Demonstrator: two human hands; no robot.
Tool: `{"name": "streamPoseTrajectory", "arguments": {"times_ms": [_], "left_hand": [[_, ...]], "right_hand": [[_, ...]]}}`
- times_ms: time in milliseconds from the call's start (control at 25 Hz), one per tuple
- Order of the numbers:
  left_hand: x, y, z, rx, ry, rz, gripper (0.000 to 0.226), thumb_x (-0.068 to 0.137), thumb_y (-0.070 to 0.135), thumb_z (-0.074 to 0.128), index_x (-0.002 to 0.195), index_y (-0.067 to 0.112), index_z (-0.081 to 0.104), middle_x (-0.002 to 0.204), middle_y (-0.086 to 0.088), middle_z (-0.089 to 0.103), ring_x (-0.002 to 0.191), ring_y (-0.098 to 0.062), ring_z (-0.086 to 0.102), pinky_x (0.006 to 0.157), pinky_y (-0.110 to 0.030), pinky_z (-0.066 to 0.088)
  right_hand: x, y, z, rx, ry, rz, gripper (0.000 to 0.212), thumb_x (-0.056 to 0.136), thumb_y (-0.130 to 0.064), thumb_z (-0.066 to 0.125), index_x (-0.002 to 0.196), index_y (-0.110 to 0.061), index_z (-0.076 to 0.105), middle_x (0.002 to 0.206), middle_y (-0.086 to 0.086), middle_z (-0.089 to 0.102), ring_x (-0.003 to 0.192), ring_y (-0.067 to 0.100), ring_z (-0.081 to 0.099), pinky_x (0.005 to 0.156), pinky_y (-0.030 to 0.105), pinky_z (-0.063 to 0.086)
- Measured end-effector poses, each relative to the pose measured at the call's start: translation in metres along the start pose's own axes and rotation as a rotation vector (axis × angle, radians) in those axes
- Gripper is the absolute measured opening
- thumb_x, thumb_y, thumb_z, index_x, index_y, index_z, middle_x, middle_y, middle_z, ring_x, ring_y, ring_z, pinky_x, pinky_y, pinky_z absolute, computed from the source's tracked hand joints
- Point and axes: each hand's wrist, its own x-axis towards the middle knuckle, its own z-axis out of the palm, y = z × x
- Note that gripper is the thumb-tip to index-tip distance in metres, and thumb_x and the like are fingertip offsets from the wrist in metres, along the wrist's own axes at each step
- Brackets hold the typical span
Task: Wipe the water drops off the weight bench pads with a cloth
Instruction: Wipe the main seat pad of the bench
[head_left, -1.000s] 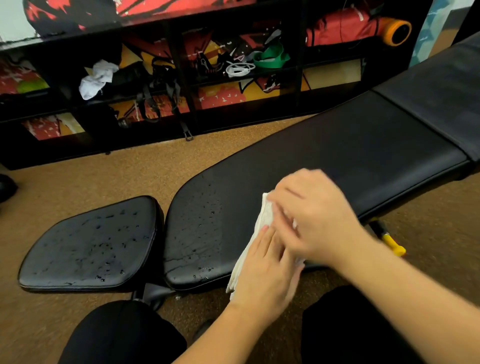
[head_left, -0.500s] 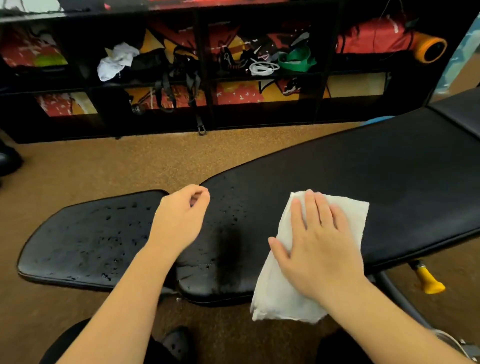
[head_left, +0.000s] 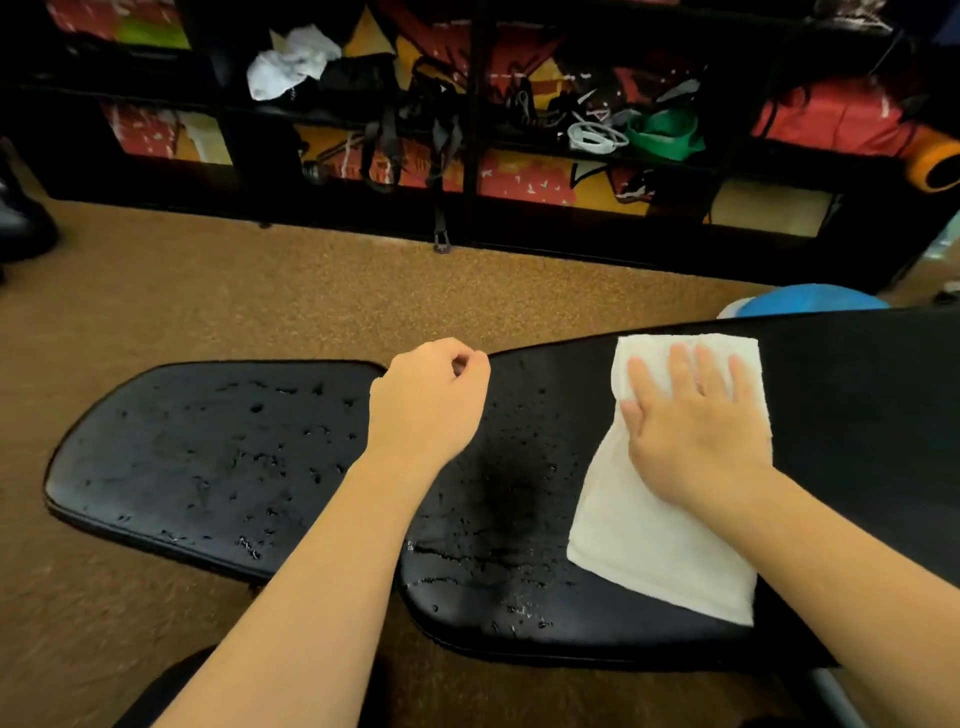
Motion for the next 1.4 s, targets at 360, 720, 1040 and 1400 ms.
{"name": "streamPoseTrajectory", "arguments": {"times_ms": [360, 720, 1040, 1400], "left_hand": [[0.015, -0.003, 0.005, -0.069, -0.134, -0.003, 0.029, 0.103, 0.043, 0.051, 0.094, 0.026, 0.073, 0.072, 0.007, 0.069, 0.069, -0.018, 0.064, 0.062, -0.032, 0.046], [0.021, -0.013, -0.003, -0.100, -0.087, -0.076, 0.039, 0.104, 0.040, 0.052, 0.076, 0.014, 0.063, 0.063, 0.000, 0.058, 0.059, -0.021, 0.049, 0.063, -0.034, 0.041], [0.025, -0.023, -0.010, -0.126, -0.081, -0.067, 0.041, 0.102, 0.039, 0.052, 0.087, 0.002, 0.064, 0.066, -0.004, 0.056, 0.062, -0.021, 0.045, 0.065, -0.035, 0.039], [0.026, -0.031, -0.016, -0.117, -0.076, -0.059, 0.042, 0.102, 0.042, 0.052, 0.079, 0.008, 0.062, 0.068, -0.011, 0.063, 0.063, -0.021, 0.050, 0.067, -0.034, 0.042]], "right_hand": [[0.074, -0.009, -0.005, 0.002, 0.015, -0.146, 0.068, 0.095, -0.051, 0.002, 0.154, -0.031, 0.028, 0.161, 0.011, 0.032, 0.148, 0.033, 0.025, 0.121, 0.054, 0.015], [0.077, -0.033, 0.000, -0.003, -0.026, -0.478, 0.061, 0.103, -0.045, -0.001, 0.162, -0.032, 0.010, 0.171, 0.001, 0.012, 0.156, 0.027, 0.011, 0.126, 0.046, 0.008], [0.110, -0.044, -0.006, -0.011, -0.015, -0.436, 0.056, 0.107, -0.042, 0.006, 0.161, -0.035, 0.018, 0.165, 0.001, 0.032, 0.151, 0.024, 0.029, 0.124, 0.049, 0.016], [0.092, -0.002, -0.010, 0.008, -0.145, -0.585, 0.054, 0.105, -0.054, 0.004, 0.159, -0.049, 0.000, 0.170, -0.015, -0.003, 0.157, 0.011, -0.005, 0.127, 0.041, -0.002]]}}
